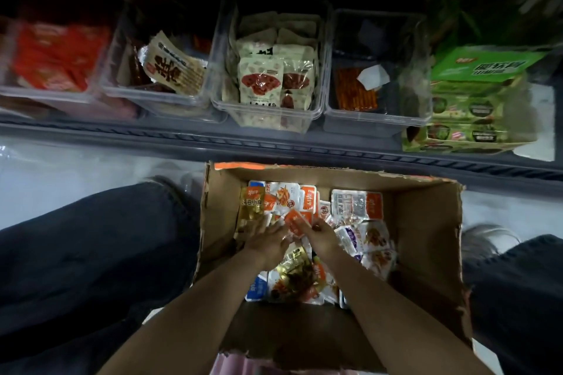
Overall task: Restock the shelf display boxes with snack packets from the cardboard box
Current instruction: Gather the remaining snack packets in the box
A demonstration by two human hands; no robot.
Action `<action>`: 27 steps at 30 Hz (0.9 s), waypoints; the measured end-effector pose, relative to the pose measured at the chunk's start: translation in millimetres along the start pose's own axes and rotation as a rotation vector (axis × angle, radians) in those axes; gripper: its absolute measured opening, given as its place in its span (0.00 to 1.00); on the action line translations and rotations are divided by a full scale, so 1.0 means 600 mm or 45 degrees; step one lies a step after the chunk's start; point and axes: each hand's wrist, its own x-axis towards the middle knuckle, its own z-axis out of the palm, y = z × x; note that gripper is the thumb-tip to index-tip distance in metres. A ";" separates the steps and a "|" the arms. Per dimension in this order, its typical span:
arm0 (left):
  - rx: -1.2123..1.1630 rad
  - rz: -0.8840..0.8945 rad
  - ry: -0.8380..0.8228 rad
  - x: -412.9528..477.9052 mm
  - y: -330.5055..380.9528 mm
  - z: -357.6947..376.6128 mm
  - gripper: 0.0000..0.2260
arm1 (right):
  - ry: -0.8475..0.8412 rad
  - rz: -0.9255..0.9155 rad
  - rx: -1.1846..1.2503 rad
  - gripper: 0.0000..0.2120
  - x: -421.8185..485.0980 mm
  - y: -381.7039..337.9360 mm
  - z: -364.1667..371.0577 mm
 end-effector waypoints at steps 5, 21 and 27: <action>-0.366 0.045 0.086 -0.008 0.016 -0.019 0.19 | 0.145 0.023 0.231 0.08 -0.008 0.010 -0.021; -1.013 0.273 0.245 -0.098 0.100 -0.107 0.15 | -0.206 -0.201 0.587 0.14 -0.115 -0.125 -0.129; -1.051 0.494 0.495 -0.173 0.129 -0.140 0.14 | -0.129 -0.452 0.602 0.12 -0.211 -0.194 -0.134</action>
